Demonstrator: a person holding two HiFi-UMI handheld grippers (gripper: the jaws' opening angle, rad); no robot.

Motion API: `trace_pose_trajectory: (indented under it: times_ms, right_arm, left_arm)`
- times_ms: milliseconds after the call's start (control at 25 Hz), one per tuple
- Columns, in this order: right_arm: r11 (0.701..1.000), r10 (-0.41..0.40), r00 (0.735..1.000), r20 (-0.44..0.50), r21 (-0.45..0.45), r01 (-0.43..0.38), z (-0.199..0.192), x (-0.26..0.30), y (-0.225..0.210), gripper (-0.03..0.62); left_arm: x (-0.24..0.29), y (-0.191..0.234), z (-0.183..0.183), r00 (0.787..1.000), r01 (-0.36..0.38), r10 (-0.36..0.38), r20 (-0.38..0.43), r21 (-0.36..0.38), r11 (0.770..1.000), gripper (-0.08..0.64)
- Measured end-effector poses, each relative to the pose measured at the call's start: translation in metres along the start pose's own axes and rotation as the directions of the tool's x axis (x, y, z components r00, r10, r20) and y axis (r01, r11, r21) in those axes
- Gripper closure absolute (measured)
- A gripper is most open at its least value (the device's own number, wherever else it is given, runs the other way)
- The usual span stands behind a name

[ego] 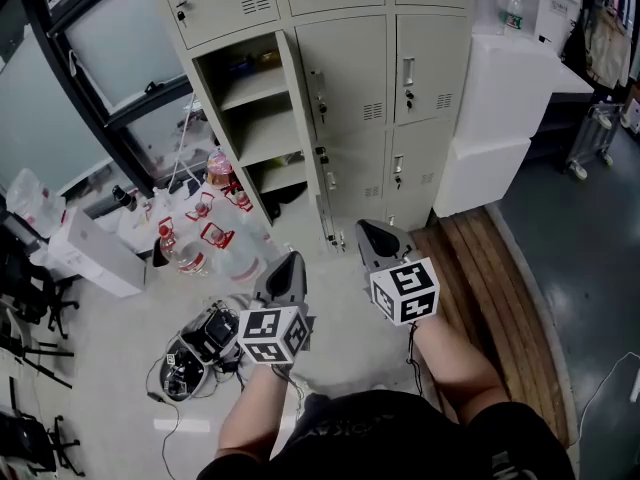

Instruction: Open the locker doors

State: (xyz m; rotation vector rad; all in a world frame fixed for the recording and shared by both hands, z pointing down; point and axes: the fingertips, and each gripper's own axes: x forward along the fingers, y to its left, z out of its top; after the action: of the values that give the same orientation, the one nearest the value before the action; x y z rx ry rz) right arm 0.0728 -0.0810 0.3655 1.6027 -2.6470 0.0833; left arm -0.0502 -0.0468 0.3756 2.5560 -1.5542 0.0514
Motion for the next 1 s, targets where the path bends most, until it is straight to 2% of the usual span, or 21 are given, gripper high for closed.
trace_pose_trajectory:
  times_ms: [600, 1000]
  right_arm:
    - [0.996, -0.085, 0.996, 0.006, -0.005, 0.085, 0.006, -0.063, -0.076, 0.592]
    - [0.989, -0.148, 0.989, 0.012, 0.012, 0.148, 0.018, -0.083, -0.115, 0.592]
  left_arm:
    - [0.035, -0.088, 0.006, 0.996, 0.094, -0.094, 0.008, 0.029, 0.995, 0.561]
    - [0.059, -0.145, 0.014, 0.98, 0.2, -0.2, 0.003, 0.041, 0.979, 0.561]
